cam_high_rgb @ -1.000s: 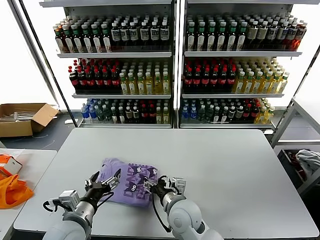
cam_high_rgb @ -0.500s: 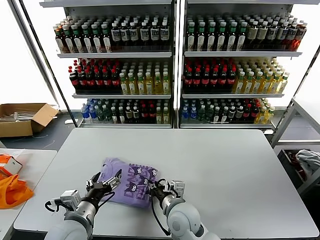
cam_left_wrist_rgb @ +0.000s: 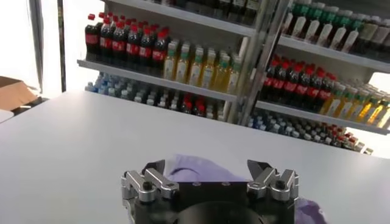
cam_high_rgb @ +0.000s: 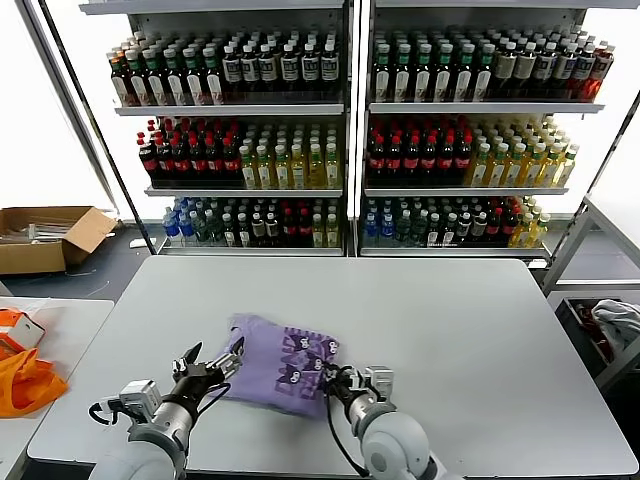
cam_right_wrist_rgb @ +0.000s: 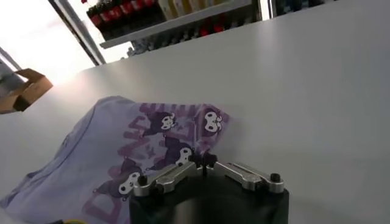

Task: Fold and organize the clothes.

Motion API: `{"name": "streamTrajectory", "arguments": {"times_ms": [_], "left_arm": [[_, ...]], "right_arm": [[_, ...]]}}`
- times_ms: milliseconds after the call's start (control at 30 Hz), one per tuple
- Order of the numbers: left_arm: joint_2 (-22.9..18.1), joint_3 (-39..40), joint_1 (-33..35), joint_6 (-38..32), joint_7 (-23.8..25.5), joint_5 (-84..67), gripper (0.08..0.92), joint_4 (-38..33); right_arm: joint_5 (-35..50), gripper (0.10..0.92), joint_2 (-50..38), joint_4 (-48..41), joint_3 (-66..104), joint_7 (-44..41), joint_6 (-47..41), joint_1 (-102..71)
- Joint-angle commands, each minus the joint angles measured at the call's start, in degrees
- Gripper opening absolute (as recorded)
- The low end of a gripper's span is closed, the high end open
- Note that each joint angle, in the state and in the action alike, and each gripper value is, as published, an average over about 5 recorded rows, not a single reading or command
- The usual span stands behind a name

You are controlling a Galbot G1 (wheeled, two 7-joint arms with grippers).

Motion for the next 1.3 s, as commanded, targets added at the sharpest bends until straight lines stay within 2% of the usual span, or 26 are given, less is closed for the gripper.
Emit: {"name": "streamTrajectory", "arguments": {"times_ms": [33, 167, 400, 533, 600, 767, 867, 1100, 1233, 1300], "left_arm": [[-0.5, 0.91, -0.48, 0.1, -0.08, 0.13, 0.823, -0.07], [-1.04, 1.57, -0.5, 0.1, -0.04, 0.3, 0.823, 0.16], [-1.57, 1.94, -0.49, -0.09, -0.38, 0.43, 0.823, 0.2], [-1.79, 1.92, -0.2, -0.13, -0.44, 0.47, 0.823, 0.14], [-2.14, 1.94, -0.09, -0.16, -0.42, 0.54, 0.822, 0.18], [-2.63, 2.25, -0.09, -0.26, -0.19, 0.85, 0.823, 0.52], [-2.68, 2.35, -0.25, -0.27, -0.12, 0.86, 0.823, 0.82], [-3.01, 2.47, 0.07, -0.32, 0.07, 0.87, 0.823, 1.18], [-3.05, 2.43, 0.4, -0.41, 0.35, 0.86, 0.823, 1.4], [-3.17, 2.51, 0.48, -0.47, 0.46, 0.87, 0.822, 1.59]], "right_arm": [[-1.59, 0.107, -17.43, 5.11, 7.91, -4.89, 0.08, -1.52], [-6.15, 0.107, -21.18, 1.65, 10.47, -9.07, 0.18, -0.09], [-21.67, 0.112, -19.51, -4.03, 11.56, -16.51, 0.31, 0.41], [-31.14, 0.189, -17.33, -1.07, 12.36, -15.87, 1.41, -1.08], [-32.6, 0.241, -15.82, 1.86, 12.8, -14.69, 1.94, -1.91], [-30.83, 0.389, -10.63, 9.67, 10.11, -13.09, 1.97, -6.49], [-29.23, 0.475, -8.03, 11.53, 6.87, -12.64, 1.67, -9.06], [-14.66, 0.674, -4.32, 10.54, 4.97, -3.55, 0.2, -9.57], [-13.18, 0.783, -4.36, 9.12, 5.97, -0.72, 0.2, -10.2], [-13.09, 0.808, -4.39, 8.77, 6.39, 0.11, 0.22, -10.42]]}}
